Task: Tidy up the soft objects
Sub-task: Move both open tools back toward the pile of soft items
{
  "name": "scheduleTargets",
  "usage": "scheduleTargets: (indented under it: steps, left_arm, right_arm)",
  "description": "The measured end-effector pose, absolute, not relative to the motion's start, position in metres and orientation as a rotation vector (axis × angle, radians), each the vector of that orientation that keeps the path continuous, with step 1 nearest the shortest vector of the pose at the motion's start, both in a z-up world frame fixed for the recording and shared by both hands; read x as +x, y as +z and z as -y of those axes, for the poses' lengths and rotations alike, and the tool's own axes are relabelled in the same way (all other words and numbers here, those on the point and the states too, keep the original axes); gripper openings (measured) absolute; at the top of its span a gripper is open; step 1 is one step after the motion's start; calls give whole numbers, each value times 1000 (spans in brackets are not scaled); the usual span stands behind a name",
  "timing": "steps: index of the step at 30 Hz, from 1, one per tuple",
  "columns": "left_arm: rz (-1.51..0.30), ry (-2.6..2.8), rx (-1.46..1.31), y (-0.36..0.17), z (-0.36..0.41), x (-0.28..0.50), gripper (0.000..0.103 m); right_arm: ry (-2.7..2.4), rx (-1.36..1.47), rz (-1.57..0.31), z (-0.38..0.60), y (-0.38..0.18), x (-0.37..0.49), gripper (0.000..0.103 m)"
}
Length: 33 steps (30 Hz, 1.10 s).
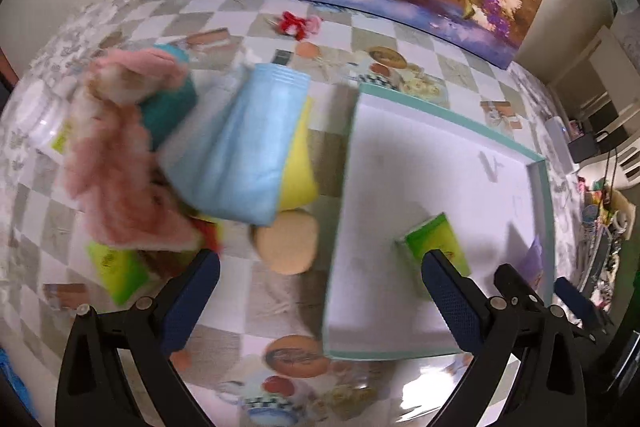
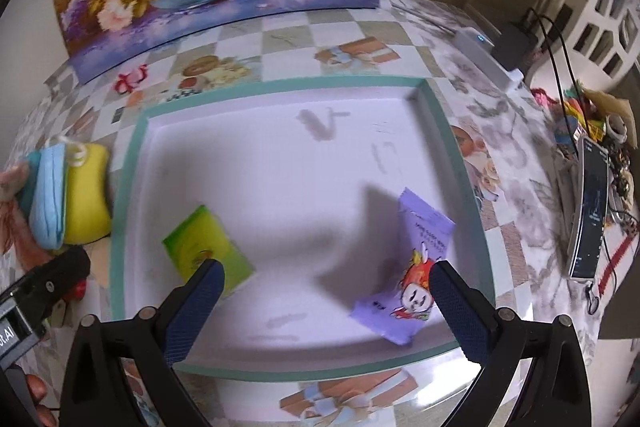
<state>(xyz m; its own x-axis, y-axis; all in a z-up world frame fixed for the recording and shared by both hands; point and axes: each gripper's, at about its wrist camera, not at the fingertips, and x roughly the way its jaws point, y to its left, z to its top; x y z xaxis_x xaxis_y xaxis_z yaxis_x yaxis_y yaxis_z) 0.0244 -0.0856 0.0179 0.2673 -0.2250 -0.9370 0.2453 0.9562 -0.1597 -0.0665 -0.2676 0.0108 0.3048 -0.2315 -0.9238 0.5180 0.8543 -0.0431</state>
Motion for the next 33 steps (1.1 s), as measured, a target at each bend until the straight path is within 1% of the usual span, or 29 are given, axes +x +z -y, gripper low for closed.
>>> scheduleTargets:
  steps: [4, 8, 12, 16, 22, 26, 33]
  left_arm:
    - [-1196, -283, 75, 36, 73, 27, 101]
    - [-1177, -269, 93, 45, 56, 34, 101]
    - [-1162, -224, 104, 53, 33, 41, 101]
    - [-1152, -177, 75, 58, 7, 47, 101]
    - [-1151, -127, -6, 64, -26, 52, 101]
    - [-1167, -90, -45, 59, -43, 56, 101]
    - [-1270, -33, -152, 30, -70, 64, 101]
  right_arm:
    - [-462, 267, -1130, 251, 19, -63, 103]
    - [-423, 256, -1101, 237, 28, -61, 103]
    - [-397, 268, -1117, 230, 27, -58, 103]
    - [-348, 319, -1140, 221, 23, -54, 103]
    - [-247, 334, -1113, 189, 30, -46, 103]
    - [-196, 341, -1098, 169, 30, -38, 103]
    - [-135, 314, -1156, 136, 13, -23, 103]
